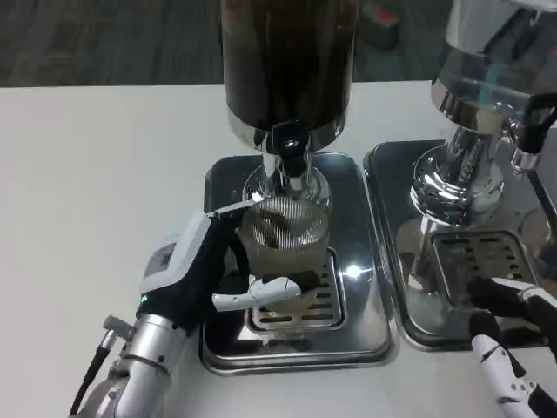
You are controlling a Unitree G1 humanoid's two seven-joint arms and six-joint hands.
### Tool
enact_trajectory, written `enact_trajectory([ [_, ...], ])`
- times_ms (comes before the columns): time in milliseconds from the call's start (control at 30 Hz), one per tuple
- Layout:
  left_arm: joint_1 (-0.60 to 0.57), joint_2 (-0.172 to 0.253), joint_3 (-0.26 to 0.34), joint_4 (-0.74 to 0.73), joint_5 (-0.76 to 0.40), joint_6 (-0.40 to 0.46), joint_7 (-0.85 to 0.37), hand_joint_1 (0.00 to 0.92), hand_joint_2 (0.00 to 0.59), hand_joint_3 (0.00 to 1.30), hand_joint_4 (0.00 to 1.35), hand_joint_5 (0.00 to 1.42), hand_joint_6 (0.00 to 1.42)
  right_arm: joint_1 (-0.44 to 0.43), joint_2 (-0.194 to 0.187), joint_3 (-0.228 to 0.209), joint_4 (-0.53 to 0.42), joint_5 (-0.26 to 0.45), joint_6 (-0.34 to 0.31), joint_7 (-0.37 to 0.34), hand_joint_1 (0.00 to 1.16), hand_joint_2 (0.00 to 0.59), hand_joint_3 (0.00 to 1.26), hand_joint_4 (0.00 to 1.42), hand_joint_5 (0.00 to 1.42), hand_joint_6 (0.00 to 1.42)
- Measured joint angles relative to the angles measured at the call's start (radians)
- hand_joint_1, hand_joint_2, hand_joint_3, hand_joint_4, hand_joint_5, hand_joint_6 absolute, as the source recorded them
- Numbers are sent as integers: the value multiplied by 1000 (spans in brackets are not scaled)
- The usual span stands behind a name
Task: Grasp the cup under the faucet to collect the drink, then remove the cup.
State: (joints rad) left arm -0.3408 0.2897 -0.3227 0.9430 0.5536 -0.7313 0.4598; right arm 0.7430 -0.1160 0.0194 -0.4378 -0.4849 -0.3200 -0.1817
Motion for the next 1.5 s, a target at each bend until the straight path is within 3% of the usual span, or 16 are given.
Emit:
enact_trajectory([
  [500,13,21,-2,-14,0,-3,-21,187,19,496,657,839,1185,-35,-1,0,8,7,7,17,298,405,432,405,363,502],
  [700,17,32,0,-32,-3,-3,-50,131,0,344,535,709,1029,-40,-2,0,19,8,7,17,296,405,432,405,366,507],
  [967,19,42,-2,-69,-3,25,-91,107,0,301,426,589,871,-51,-3,0,32,8,7,17,303,400,432,405,367,508],
  [1500,47,56,6,-128,-7,41,-122,100,4,263,407,608,895,-60,-2,0,41,8,7,17,313,398,445,411,383,517],
])
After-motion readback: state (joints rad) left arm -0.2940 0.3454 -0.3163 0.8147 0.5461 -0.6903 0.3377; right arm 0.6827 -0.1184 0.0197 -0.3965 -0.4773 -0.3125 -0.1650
